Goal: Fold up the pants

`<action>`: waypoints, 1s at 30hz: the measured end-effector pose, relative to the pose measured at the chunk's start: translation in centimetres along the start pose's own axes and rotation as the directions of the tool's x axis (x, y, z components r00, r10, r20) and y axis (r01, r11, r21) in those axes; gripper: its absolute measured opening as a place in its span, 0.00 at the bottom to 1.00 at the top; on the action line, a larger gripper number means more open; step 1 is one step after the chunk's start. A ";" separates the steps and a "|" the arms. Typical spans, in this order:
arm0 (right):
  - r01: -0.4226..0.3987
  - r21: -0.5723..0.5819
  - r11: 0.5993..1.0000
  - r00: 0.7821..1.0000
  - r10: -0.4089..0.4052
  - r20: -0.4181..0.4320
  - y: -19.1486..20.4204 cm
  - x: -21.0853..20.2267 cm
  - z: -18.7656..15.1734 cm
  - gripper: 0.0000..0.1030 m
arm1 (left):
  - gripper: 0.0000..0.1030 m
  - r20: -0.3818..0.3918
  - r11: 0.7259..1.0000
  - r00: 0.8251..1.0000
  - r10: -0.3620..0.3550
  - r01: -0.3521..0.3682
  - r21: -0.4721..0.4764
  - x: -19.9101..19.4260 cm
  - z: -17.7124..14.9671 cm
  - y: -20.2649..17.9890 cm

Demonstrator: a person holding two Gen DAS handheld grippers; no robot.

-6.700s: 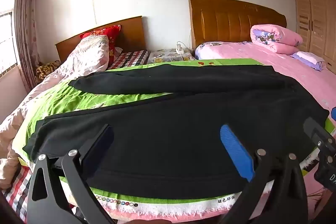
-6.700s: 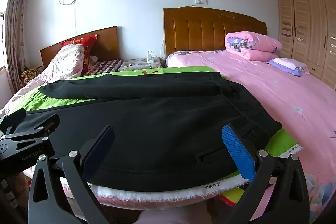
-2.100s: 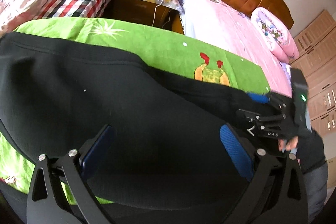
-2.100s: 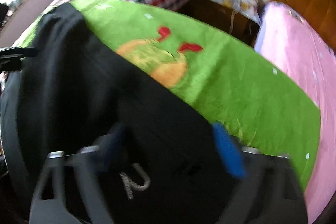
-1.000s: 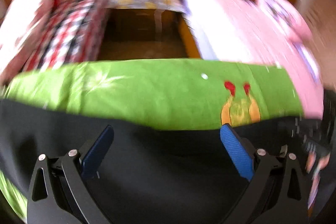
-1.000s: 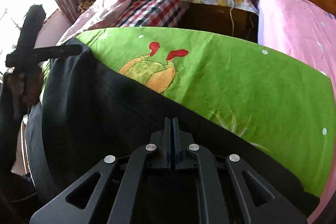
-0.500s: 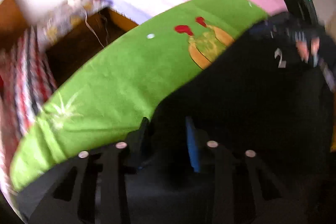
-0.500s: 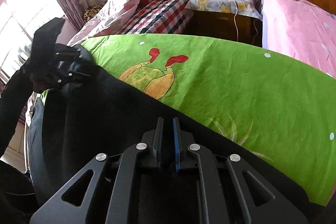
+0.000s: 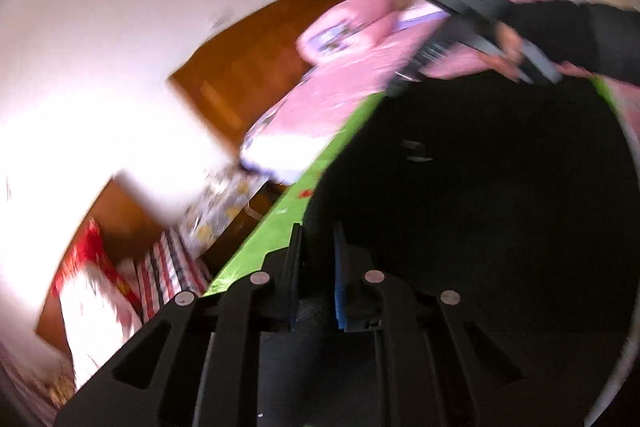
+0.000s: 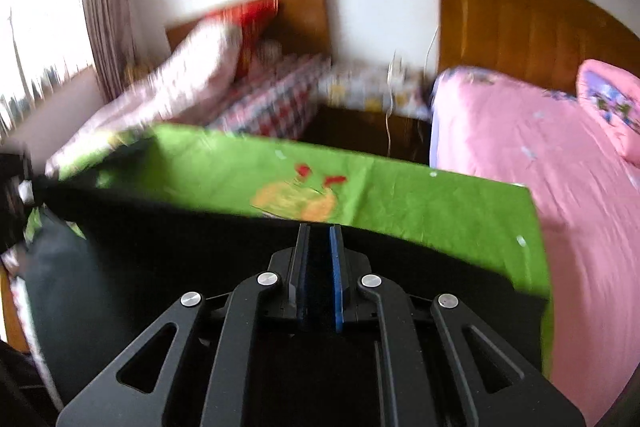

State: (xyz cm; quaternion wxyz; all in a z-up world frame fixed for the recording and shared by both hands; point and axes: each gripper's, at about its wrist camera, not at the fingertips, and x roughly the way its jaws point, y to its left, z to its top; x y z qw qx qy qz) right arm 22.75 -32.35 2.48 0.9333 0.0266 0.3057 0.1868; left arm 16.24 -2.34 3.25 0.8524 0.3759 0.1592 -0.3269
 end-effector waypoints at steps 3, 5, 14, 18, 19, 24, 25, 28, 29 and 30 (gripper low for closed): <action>-0.084 0.131 0.988 0.994 0.074 0.080 0.8 -4.9 -4.6 0.24 | 0.13 -0.045 0.997 0.998 -0.045 0.048 0.054 -2.5 -3.0 -6.1; -0.120 0.261 0.958 0.992 0.106 0.065 1.2 -6.6 -8.9 0.94 | 0.13 -0.115 0.995 0.989 -0.097 0.100 0.016 -2.4 -5.6 -8.8; -0.037 0.520 0.854 0.999 0.030 0.022 1.5 -7.5 -17.3 0.96 | 0.47 -0.069 0.913 0.995 -0.076 0.042 -0.405 -4.1 -6.5 -6.5; 0.026 0.603 0.797 0.997 -0.065 0.042 -1.1 -7.2 -14.8 0.96 | 0.78 -0.002 0.770 0.997 -0.081 0.061 -0.635 -5.7 -7.5 -4.1; 0.038 0.625 0.779 0.996 -0.077 0.035 -1.9 -6.7 -14.0 0.96 | 0.82 -0.001 0.743 0.996 -0.087 0.064 -0.667 -5.9 -7.7 -3.8; 0.147 0.680 0.718 0.988 -0.132 -0.075 -2.7 -2.1 -8.4 0.96 | 0.87 0.001 0.564 0.988 -0.155 0.089 -0.821 -4.5 -8.4 -0.3; 0.159 0.674 0.721 0.987 -0.134 -0.090 -2.2 -1.1 -7.7 0.96 | 0.91 0.025 0.532 0.985 -0.168 0.112 -0.839 -5.1 -8.8 -0.3; 0.248 0.597 0.763 0.969 -0.191 -0.159 -0.2 2.2 -5.7 0.95 | 0.95 0.039 0.490 0.986 -0.165 0.116 -0.864 -6.1 -8.3 0.1; 0.301 0.559 0.773 0.954 -0.237 -0.185 0.4 3.2 -5.4 0.75 | 0.95 0.020 0.490 0.987 -0.161 0.097 -0.867 -5.9 -8.3 0.2; 0.343 0.530 0.775 0.939 -0.281 -0.197 1.3 3.4 -5.6 0.51 | 0.96 -0.012 0.488 0.987 -0.161 0.069 -0.870 -5.7 -8.4 0.1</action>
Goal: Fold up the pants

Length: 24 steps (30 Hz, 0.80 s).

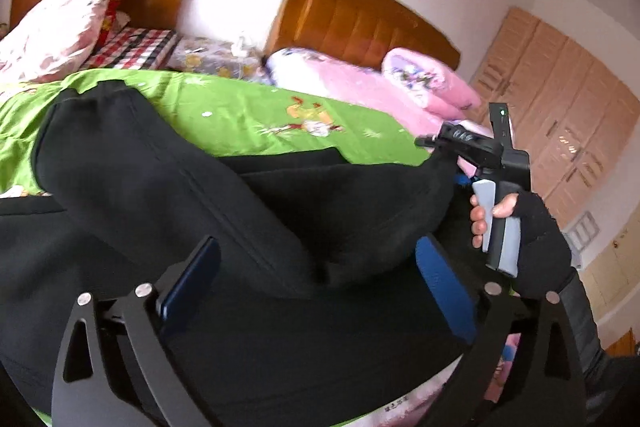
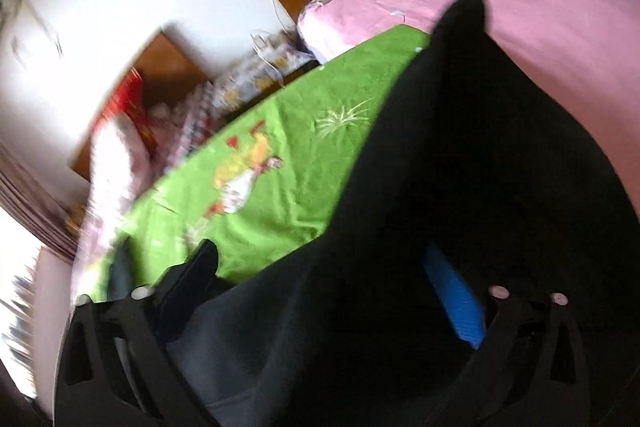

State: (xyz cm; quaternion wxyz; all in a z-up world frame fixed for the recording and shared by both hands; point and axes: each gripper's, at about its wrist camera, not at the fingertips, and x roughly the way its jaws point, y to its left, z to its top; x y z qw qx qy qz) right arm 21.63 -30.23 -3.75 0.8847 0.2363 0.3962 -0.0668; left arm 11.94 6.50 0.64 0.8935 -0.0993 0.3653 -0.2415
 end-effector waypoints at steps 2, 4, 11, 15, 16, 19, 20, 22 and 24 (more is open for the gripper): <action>-0.025 -0.009 1.000 0.997 0.025 0.068 -0.2 -1.2 -1.2 0.23 | 0.96 -0.027 0.999 0.999 0.032 -0.032 -0.026 0.0 -0.4 0.4; -0.116 -0.002 0.993 0.981 0.115 0.159 -1.6 -4.3 -3.1 0.20 | 0.96 -0.043 0.998 0.998 0.039 -0.041 -0.056 -0.2 -0.7 1.2; -0.193 -0.070 0.979 0.946 0.204 0.252 -5.4 -11.0 -11.8 0.19 | 0.98 -0.099 0.987 0.995 0.019 -0.035 -0.157 1.6 0.0 1.4; -0.192 -0.029 0.981 0.953 0.193 0.235 -7.9 -10.9 -14.1 0.19 | 0.98 -0.252 0.954 0.938 0.239 -0.275 -0.118 6.0 0.6 0.5; -0.198 -0.014 0.980 0.953 0.196 0.231 -8.2 -10.5 -14.1 0.19 | 0.95 -0.304 0.940 0.907 0.290 -0.330 -0.088 7.2 0.5 0.6; -0.221 0.014 0.975 0.952 0.213 0.218 -9.7 -10.7 -14.9 0.20 | 0.77 -0.335 0.912 0.860 0.384 -0.409 -0.005 9.6 -0.2 0.8; -0.233 0.023 0.972 0.951 0.223 0.215 -9.8 -10.6 -14.7 0.20 | 0.63 -0.306 0.896 0.849 0.431 -0.442 0.038 9.4 -0.3 0.3; -0.269 0.026 0.963 0.944 0.258 0.205 -10.1 -11.1 -14.8 0.20 | 0.20 -0.247 0.910 0.877 0.411 -0.411 0.056 8.0 0.0 -0.3; -0.346 0.050 0.937 0.925 0.332 0.185 -10.3 -11.1 -13.8 0.20 | 0.14 -0.182 0.944 0.929 0.323 -0.331 -0.015 5.7 1.3 0.6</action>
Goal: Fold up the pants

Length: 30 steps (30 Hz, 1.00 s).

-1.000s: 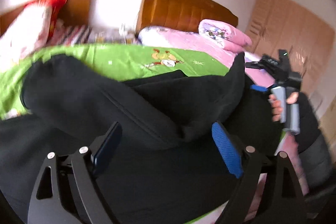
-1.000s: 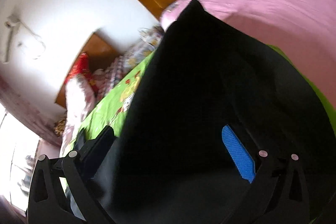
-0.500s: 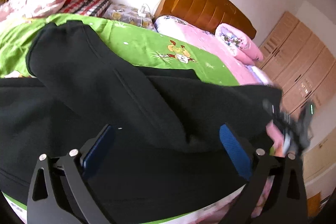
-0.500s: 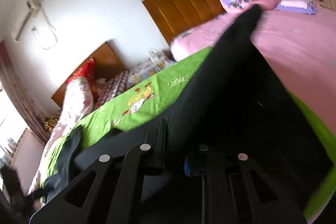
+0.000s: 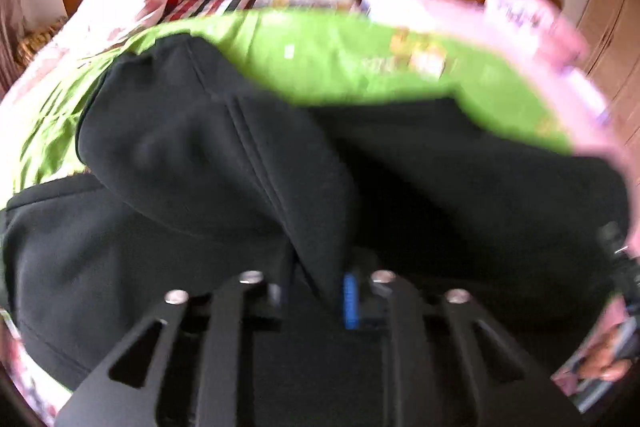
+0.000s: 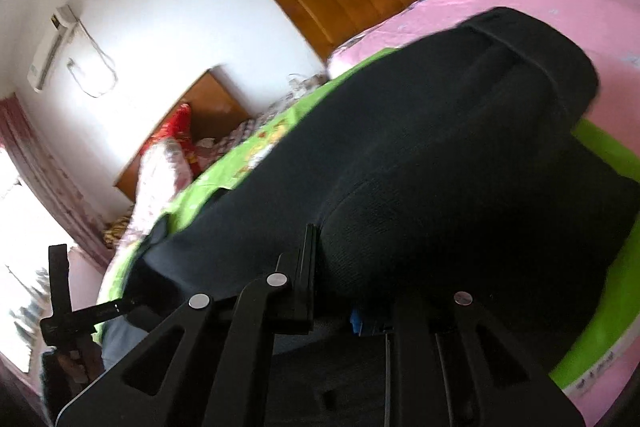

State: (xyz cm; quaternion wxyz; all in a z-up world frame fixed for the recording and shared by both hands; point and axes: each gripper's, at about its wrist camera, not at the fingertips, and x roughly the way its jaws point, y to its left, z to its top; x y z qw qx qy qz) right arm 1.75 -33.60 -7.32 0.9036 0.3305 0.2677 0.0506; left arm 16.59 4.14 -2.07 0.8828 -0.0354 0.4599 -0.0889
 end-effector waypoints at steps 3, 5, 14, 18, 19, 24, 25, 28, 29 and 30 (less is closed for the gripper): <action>-0.160 0.084 0.984 0.987 0.162 -0.019 -0.1 -0.3 2.5 0.20 | 0.14 0.146 0.981 0.977 -0.156 0.170 -0.089 -4.7 1.6 3.0; -0.247 0.049 0.968 0.969 0.247 0.003 1.6 -1.8 3.8 0.20 | 0.14 0.245 0.978 0.952 -0.184 0.202 -0.052 -8.6 1.7 3.6; -0.065 0.092 0.994 0.984 0.079 -0.162 -2.6 -3.3 -3.6 0.20 | 0.24 0.067 0.977 0.975 -0.211 0.213 -0.027 -5.5 -9.5 3.8; -0.112 0.128 0.985 0.982 0.130 -0.139 -3.7 -4.0 -4.5 0.27 | 0.55 0.095 0.970 0.968 -0.232 0.238 -0.055 -4.0 -10.8 4.9; -0.120 0.129 0.984 0.979 0.138 -0.147 -3.7 -4.2 -4.3 0.32 | 0.72 0.101 0.968 0.967 -0.235 0.242 -0.068 -3.9 -10.5 5.2; -0.086 0.089 0.992 0.995 0.089 -0.033 -4.7 -6.9 -3.5 0.58 | 0.82 0.144 0.953 0.956 -0.255 0.274 -0.127 -4.7 -9.8 6.0; -0.076 0.101 0.992 0.997 0.078 -0.015 -5.2 -7.2 -3.5 0.58 | 0.82 0.146 0.947 0.952 -0.269 0.289 -0.140 -5.0 -10.0 6.5; -0.039 0.148 0.988 0.999 0.035 0.034 -7.1 -7.7 -2.7 0.58 | 0.82 0.145 0.943 0.951 -0.273 0.294 -0.154 -4.4 -9.7 6.6; -0.038 0.155 0.987 0.999 0.031 0.044 -7.6 -7.7 -2.6 0.58 | 0.82 0.140 0.945 0.952 -0.271 0.291 -0.152 -4.2 -9.6 6.5; -0.041 0.157 0.987 0.998 0.034 0.045 -7.9 -7.6 -2.6 0.58 | 0.82 0.137 0.946 0.954 -0.268 0.288 -0.149 -4.1 -9.4 6.3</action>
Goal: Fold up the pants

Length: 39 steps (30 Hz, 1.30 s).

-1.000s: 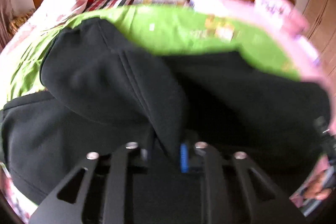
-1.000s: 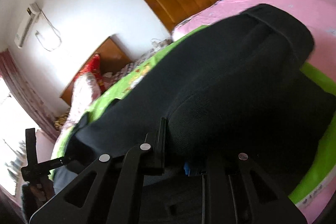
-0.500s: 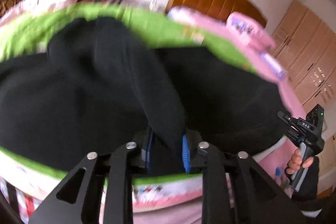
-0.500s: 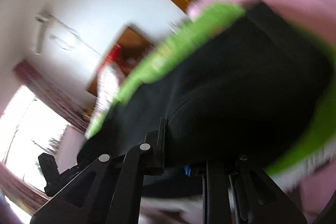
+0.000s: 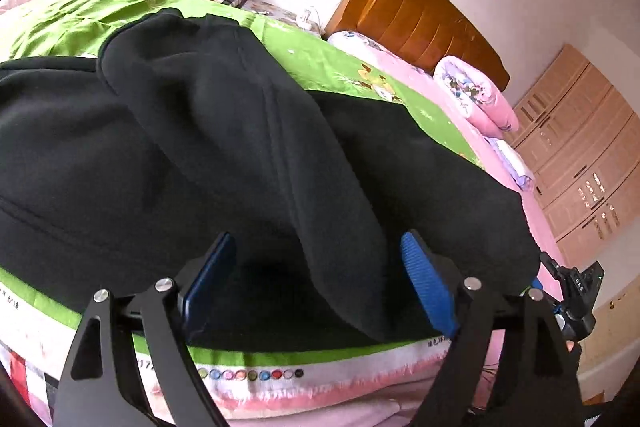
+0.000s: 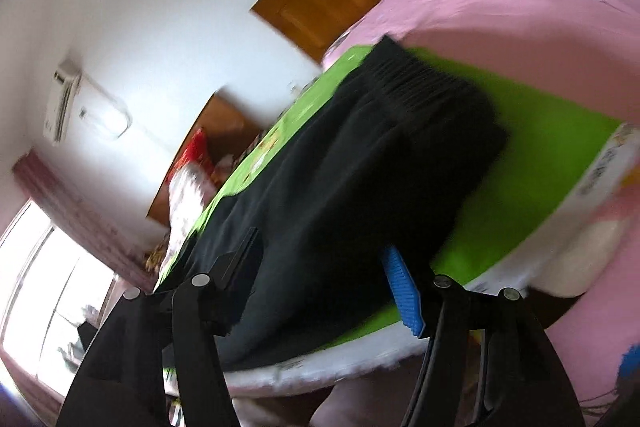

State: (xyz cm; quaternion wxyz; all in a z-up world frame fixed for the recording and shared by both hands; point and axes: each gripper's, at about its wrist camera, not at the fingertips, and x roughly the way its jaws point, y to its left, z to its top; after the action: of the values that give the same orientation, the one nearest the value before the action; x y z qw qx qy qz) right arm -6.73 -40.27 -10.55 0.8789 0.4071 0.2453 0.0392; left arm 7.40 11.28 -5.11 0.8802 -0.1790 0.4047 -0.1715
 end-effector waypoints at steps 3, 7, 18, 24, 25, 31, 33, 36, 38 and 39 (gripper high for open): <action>0.020 -0.011 1.000 1.000 -0.020 0.019 -0.2 0.4 -0.3 0.48 | 0.54 0.020 0.998 0.998 0.064 -0.064 0.028 0.5 0.1 -0.7; 0.118 -0.129 0.985 0.991 -0.110 0.072 0.7 -0.2 0.2 0.20 | 0.18 0.034 0.991 0.995 0.099 -0.102 0.092 1.0 0.3 -1.8; 0.111 -0.074 0.991 0.994 -0.110 0.007 -2.7 0.1 -0.4 0.15 | 0.18 0.040 0.986 0.991 0.125 -0.129 0.104 0.9 0.2 -1.1; 0.086 -0.092 0.992 0.995 -0.082 0.051 -1.0 -1.0 0.7 0.15 | 0.16 0.093 0.986 0.989 0.115 -0.125 0.107 -0.4 0.2 -1.4; 0.063 -0.079 0.995 0.996 -0.058 0.065 -0.9 -1.5 1.1 0.15 | 0.16 0.105 0.988 0.989 0.106 -0.117 0.101 -0.9 0.4 -1.5; 0.101 -0.058 0.993 0.995 -0.099 0.032 -1.5 -1.5 0.7 0.14 | 0.16 0.062 0.984 0.990 0.129 -0.136 0.116 -0.1 0.2 -1.2; 0.123 -0.028 0.992 0.992 -0.123 -0.006 -2.7 -1.0 0.0 0.14 | 0.17 0.029 0.981 0.988 0.152 -0.155 0.118 1.1 -0.6 -0.7; 0.121 -0.050 0.991 0.993 -0.121 -0.005 -2.6 -1.0 -0.1 0.14 | 0.28 0.047 0.975 0.984 0.171 -0.176 0.137 1.2 -1.1 -0.3; 0.110 -0.089 0.990 0.993 -0.114 -0.040 -1.7 -0.7 0.2 0.15 | 0.38 0.052 0.974 0.982 0.180 -0.185 0.129 1.0 -0.8 -0.1; 0.088 -0.087 0.992 0.994 -0.093 -0.061 -1.4 -0.6 0.3 0.15 | 0.45 0.049 0.977 0.983 0.175 -0.180 0.116 0.9 -0.7 0.1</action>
State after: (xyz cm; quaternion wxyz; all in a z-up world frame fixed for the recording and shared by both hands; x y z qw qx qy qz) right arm -7.30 -41.56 -11.21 0.8877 0.3568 0.2899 0.0227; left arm 7.43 10.85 -6.22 0.9089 -0.0919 0.3909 -0.1128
